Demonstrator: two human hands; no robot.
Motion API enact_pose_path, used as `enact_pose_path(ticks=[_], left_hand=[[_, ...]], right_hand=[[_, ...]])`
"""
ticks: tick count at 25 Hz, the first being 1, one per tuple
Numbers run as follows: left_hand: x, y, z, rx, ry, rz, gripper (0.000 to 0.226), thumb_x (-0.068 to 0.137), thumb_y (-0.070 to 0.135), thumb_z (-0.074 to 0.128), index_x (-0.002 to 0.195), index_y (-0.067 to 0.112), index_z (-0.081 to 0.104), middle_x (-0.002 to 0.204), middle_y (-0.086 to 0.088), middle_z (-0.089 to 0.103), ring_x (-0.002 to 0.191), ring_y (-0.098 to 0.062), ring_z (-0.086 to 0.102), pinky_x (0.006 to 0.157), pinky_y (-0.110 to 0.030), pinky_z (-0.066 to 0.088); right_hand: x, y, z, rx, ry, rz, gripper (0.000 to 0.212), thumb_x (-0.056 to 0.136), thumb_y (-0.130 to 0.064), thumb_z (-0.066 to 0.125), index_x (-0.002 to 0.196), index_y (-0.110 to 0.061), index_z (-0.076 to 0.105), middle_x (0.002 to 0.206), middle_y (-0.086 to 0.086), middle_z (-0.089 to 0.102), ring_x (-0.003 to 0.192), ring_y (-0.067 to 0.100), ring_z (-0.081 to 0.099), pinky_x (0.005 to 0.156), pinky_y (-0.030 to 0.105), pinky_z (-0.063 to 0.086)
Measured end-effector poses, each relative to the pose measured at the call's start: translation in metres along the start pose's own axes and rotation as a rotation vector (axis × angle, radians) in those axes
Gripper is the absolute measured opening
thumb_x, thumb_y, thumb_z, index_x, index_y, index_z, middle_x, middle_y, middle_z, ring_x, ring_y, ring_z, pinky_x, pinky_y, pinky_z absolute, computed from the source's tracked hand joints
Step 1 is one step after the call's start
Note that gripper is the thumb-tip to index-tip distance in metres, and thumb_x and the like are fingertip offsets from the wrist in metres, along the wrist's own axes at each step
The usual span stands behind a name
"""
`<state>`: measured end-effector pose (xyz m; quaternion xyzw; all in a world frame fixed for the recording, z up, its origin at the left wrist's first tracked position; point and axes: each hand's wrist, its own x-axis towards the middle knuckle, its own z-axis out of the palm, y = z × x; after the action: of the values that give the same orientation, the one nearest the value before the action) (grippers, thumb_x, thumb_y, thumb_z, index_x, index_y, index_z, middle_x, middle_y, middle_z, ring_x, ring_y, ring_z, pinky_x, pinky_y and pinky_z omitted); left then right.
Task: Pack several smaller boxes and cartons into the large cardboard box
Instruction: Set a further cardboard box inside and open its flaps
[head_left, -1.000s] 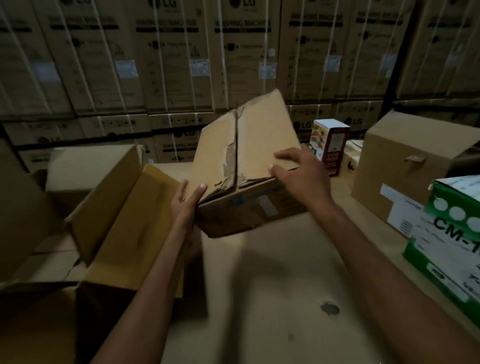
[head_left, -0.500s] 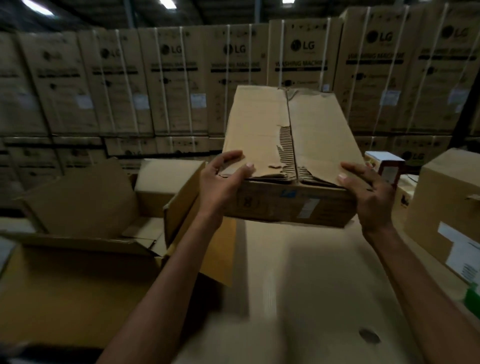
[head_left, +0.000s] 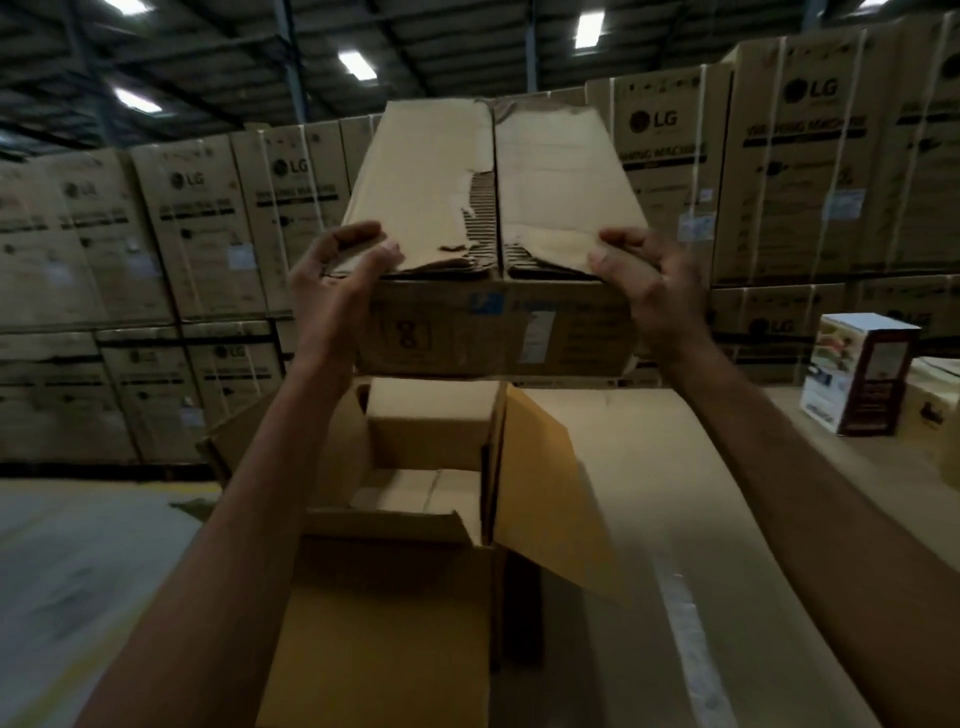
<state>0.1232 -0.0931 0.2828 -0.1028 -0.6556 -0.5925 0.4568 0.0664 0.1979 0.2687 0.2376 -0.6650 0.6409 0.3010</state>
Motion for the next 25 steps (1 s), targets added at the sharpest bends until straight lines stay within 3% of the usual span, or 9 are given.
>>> enact_pose_path(ticks=[6, 10, 13, 16, 20, 22, 25], left_hand=[[0.063, -0.060, -0.116, 0.065, 0.039, -0.071, 0.029, 0.082, 0.037, 0.081, 0.110, 0.029, 0.077, 0.115, 0.003, 0.074, 0.104, -0.015, 0.072, 0.081, -0.032, 0.062], [0.086, -0.112, -0.158, 0.136, 0.009, -0.179, 0.027, 0.082, 0.037, 0.080, 0.107, 0.029, 0.078, 0.116, 0.001, 0.073, 0.107, -0.015, 0.070, 0.083, -0.029, 0.060], [0.094, -0.149, -0.171, 0.221, -0.102, -0.319, 0.023, 0.086, 0.039, 0.077, 0.108, 0.031, 0.075, 0.125, -0.002, 0.068, 0.112, -0.015, 0.065, 0.078, -0.026, 0.055], [0.096, -0.182, -0.174, 0.339, -0.233, -0.422, 0.022, 0.092, 0.040, 0.072, 0.112, 0.030, 0.074, 0.121, 0.001, 0.066, 0.108, -0.014, 0.062, 0.074, -0.025, 0.050], [0.106, -0.218, -0.181, 0.535, -0.409, -0.595, 0.012, 0.091, 0.050, 0.069, 0.098, 0.042, 0.068, 0.116, 0.001, 0.059, 0.103, -0.021, 0.060, 0.088, -0.042, 0.056], [0.111, -0.242, -0.187, 0.641, -0.577, -0.706, 0.028, 0.083, 0.063, 0.071, 0.100, 0.042, 0.066, 0.117, -0.005, 0.059, 0.104, -0.028, 0.062, 0.093, -0.047, 0.056], [0.109, -0.273, -0.188, 0.629, -0.831, -0.804, 0.086, 0.048, 0.089, 0.073, 0.116, 0.037, 0.066, 0.124, -0.008, 0.060, 0.110, -0.031, 0.063, 0.092, -0.049, 0.058]], right_hand=[[0.003, 0.006, 0.143, 0.011, -0.116, 0.128, 0.043, 0.081, -0.043, 0.073, 0.120, -0.026, 0.071, 0.120, -0.005, 0.066, 0.111, 0.017, 0.064, 0.088, 0.035, 0.057], [0.011, 0.036, 0.200, -0.097, -0.201, 0.293, 0.032, 0.090, -0.037, 0.075, 0.119, -0.024, 0.069, 0.122, -0.001, 0.064, 0.111, 0.020, 0.062, 0.091, 0.039, 0.056], [0.018, 0.069, 0.223, -0.223, -0.273, 0.404, 0.027, 0.091, -0.039, 0.073, 0.115, -0.028, 0.067, 0.122, -0.002, 0.062, 0.110, 0.018, 0.060, 0.092, 0.041, 0.054], [0.025, 0.095, 0.236, -0.385, -0.406, 0.541, 0.026, 0.095, -0.039, 0.067, 0.116, -0.024, 0.066, 0.119, 0.002, 0.064, 0.104, 0.019, 0.062, 0.082, 0.038, 0.054], [0.024, 0.116, 0.245, -0.579, -0.687, 0.895, 0.035, 0.096, -0.044, 0.063, 0.113, -0.014, 0.070, 0.110, 0.012, 0.073, 0.104, 0.029, 0.069, 0.097, 0.049, 0.055], [0.021, 0.126, 0.244, -0.629, -0.738, 0.983, 0.032, 0.097, -0.042, 0.063, 0.105, -0.012, 0.071, 0.100, 0.012, 0.077, 0.096, 0.027, 0.073, 0.088, 0.041, 0.058], [0.017, 0.142, 0.245, -0.706, -0.759, 1.005, 0.032, 0.099, -0.040, 0.062, 0.109, -0.010, 0.067, 0.099, 0.011, 0.078, 0.091, 0.024, 0.074, 0.074, 0.036, 0.058]])
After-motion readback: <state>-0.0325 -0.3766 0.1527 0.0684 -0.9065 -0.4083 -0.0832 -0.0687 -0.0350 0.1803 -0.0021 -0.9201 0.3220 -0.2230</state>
